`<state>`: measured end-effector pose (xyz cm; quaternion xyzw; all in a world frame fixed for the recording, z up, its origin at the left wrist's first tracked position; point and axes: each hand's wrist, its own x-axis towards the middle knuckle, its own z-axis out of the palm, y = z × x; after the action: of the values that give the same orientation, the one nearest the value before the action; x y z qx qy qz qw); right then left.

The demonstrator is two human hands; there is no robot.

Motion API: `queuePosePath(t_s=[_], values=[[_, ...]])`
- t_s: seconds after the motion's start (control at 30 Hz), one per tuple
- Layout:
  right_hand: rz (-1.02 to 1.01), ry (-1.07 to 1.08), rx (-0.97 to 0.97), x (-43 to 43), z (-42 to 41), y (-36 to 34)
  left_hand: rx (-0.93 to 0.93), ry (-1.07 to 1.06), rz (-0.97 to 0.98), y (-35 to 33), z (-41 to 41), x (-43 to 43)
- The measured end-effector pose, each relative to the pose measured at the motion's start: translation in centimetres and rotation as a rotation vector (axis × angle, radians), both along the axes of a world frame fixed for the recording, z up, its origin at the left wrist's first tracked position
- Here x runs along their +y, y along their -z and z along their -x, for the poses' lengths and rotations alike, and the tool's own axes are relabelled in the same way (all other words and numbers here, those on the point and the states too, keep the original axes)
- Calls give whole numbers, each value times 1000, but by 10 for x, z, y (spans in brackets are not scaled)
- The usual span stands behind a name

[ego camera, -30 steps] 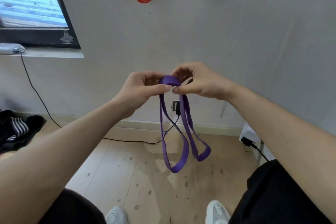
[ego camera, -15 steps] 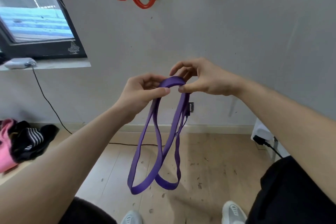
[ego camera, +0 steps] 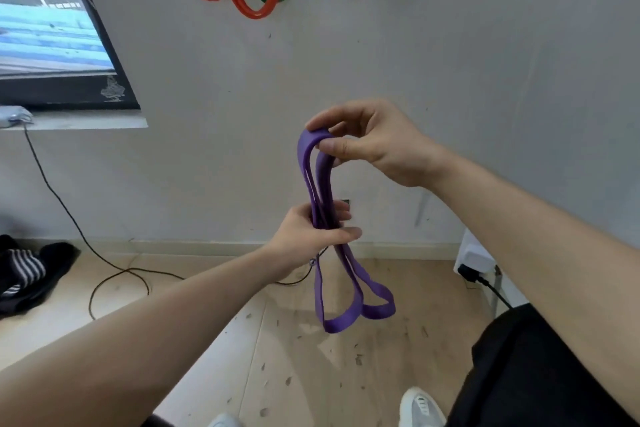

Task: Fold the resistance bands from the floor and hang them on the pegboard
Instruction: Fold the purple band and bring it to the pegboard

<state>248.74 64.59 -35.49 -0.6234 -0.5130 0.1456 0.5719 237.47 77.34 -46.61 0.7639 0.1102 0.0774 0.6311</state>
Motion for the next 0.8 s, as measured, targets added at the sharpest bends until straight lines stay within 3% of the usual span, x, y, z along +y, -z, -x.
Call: queuePosePath(t_s=[0.17,0.47,0.67,0.8], values=[[-202,47,186,-11,-10,-10,30,-2,-57,13,-11,-15],[-459,320,403,-46,-50,-21,90,66,-164,18,-14,-9],[-391,527,501,-70,-89,1,31,-23,-138,0,-10,12],[-168,595,497,-83,-108,32,-41,-139,-83,-15,-9,25]])
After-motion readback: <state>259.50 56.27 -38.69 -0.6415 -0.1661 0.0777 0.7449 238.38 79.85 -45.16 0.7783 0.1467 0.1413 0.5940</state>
